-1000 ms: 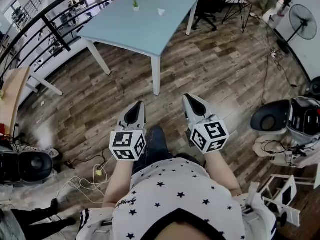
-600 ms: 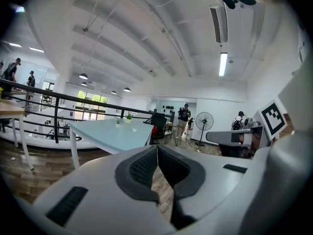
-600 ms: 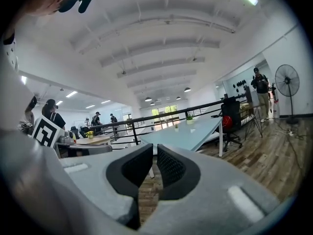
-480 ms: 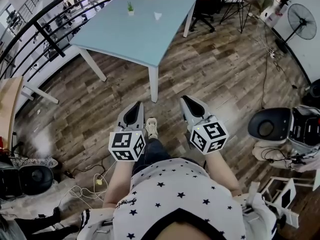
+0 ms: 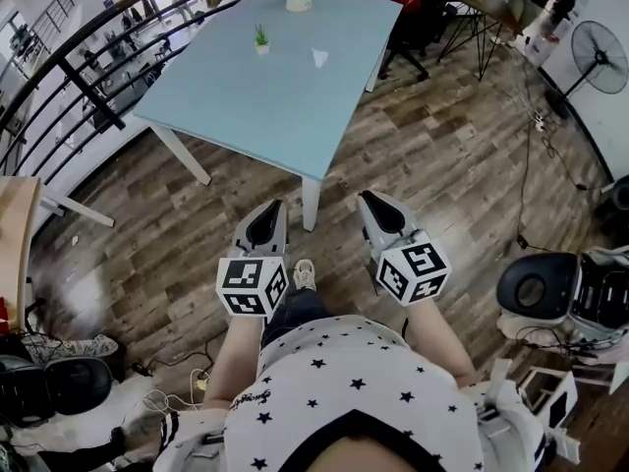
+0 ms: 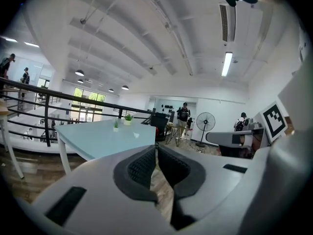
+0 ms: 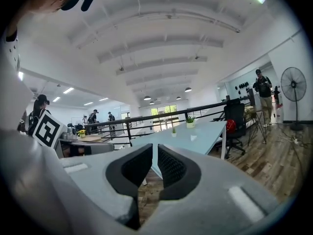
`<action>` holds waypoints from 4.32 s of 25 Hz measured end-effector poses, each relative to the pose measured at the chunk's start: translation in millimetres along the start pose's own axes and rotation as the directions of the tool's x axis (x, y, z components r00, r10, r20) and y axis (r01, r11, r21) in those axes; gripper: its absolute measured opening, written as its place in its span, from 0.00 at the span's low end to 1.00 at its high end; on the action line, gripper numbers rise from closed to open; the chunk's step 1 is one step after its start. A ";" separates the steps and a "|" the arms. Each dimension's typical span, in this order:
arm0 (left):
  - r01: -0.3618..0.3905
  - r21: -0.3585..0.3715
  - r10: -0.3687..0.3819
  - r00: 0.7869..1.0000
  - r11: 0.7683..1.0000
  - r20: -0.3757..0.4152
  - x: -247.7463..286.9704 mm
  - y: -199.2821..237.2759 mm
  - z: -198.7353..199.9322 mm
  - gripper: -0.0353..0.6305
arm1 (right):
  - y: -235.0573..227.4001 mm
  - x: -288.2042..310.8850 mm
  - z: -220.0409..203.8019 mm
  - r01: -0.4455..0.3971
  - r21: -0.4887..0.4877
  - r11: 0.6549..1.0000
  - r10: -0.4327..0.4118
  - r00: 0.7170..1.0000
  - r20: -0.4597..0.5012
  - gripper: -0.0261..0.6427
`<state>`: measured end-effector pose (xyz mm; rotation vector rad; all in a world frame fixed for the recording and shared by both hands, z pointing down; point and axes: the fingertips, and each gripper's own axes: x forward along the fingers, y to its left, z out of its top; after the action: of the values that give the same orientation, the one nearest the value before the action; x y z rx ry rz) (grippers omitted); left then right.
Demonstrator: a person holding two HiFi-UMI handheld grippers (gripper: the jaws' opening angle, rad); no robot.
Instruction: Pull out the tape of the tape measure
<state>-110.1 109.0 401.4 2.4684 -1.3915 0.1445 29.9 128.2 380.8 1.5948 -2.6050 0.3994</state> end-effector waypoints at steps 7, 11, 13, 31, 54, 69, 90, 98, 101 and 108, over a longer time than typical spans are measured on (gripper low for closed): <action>0.009 -0.009 -0.009 1.000 1.000 0.004 67.8 51.2 38.5 0.06 | -28.5 80.8 37.3 -0.006 -0.003 1.000 0.006 1.000 0.018 0.07; 0.018 -0.002 -0.018 1.000 1.000 -0.002 105.2 77.3 52.6 0.06 | -44.1 120.4 48.1 -0.001 0.003 1.000 0.001 1.000 0.023 0.07; 0.024 0.000 -0.024 1.000 1.000 -0.005 122.1 87.9 58.0 0.06 | -51.4 137.9 52.0 0.002 0.003 1.000 -0.002 1.000 0.023 0.07; 0.073 0.010 -0.073 0.996 0.997 -0.047 220.4 126.5 61.2 0.06 | -100.6 208.3 52.0 0.032 0.022 0.999 -0.033 0.999 0.020 0.07; 0.064 -0.027 -0.067 0.991 0.998 -0.118 405.5 126.8 63.9 0.07 | -226.3 287.1 66.1 -0.002 0.024 1.000 0.003 0.999 -0.047 0.07; 0.049 -0.064 -0.062 0.973 0.997 -0.223 525.6 138.7 48.2 0.22 | -286.5 352.9 58.5 -0.092 0.068 0.993 0.100 0.986 -0.135 0.07; -0.068 -0.020 0.057 0.944 0.998 -0.324 628.9 162.2 -4.8 0.40 | -355.2 399.4 28.5 -0.103 0.126 0.987 0.129 0.966 -0.222 0.07; -0.130 0.119 0.165 0.912 0.984 -0.375 650.6 168.3 -9.5 0.40 | -365.6 405.1 15.8 -0.088 0.150 0.985 0.123 0.961 -0.249 0.07; -0.142 0.175 0.201 0.902 0.974 -0.382 652.1 166.8 -11.5 0.40 | -369.8 406.7 12.3 -0.082 0.156 0.984 0.121 0.959 -0.255 0.07; -0.158 0.261 0.254 0.883 0.953 -0.396 652.7 169.7 -15.9 0.29 | -370.3 408.2 5.9 -0.079 0.168 0.983 0.122 0.956 -0.266 0.07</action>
<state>89.4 -502.5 604.9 2.2486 -1.4949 0.8776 168.5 -386.7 520.3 1.3338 -2.4984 0.7891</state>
